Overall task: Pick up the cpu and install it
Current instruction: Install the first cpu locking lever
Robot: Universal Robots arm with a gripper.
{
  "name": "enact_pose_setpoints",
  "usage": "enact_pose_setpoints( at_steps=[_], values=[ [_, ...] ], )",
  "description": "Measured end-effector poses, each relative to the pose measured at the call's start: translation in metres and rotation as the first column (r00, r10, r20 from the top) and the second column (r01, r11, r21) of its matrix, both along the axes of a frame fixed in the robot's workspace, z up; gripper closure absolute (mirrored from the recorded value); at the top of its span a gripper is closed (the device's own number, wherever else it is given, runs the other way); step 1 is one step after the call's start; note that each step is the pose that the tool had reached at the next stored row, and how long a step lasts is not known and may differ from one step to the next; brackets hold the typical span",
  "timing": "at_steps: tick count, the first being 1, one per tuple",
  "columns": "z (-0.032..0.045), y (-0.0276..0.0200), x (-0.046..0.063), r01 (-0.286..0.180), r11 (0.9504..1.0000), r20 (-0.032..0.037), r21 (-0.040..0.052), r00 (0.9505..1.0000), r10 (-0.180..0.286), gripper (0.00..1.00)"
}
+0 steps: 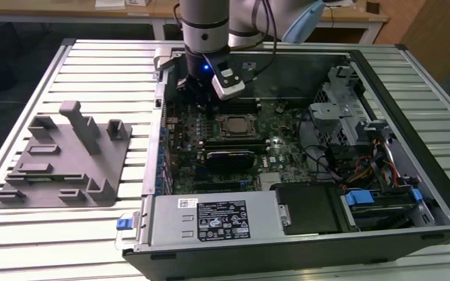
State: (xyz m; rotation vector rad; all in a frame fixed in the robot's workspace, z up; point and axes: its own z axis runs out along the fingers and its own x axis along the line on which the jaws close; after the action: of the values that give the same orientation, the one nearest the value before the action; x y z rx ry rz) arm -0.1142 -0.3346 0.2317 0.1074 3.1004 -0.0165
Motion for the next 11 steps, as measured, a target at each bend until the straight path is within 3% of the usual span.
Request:
enact_pose_setpoints(
  at_steps=[3, 6, 7, 8, 11],
  values=[
    [0.0002, -0.0003, -0.0007, 0.0, 0.9995, 0.0002, 0.031, 1.0, 0.0, 0.89],
    [0.0007, -0.0006, -0.0008, 0.0, 0.9974, 0.0, 0.0718, 1.0, 0.0, 0.89],
    [0.0012, -0.0006, -0.0008, 0.0, 0.9968, 0.0001, 0.0805, 1.0, 0.0, 0.89],
    [0.0017, -0.0006, -0.0009, 0.0, 0.9963, 0.0, 0.0864, 1.0, 0.0, 0.89],
    [0.0039, -0.0007, -0.0014, 0.0, 0.9959, 0.001, 0.09, 1.0, 0.0, 0.89]
  ],
)
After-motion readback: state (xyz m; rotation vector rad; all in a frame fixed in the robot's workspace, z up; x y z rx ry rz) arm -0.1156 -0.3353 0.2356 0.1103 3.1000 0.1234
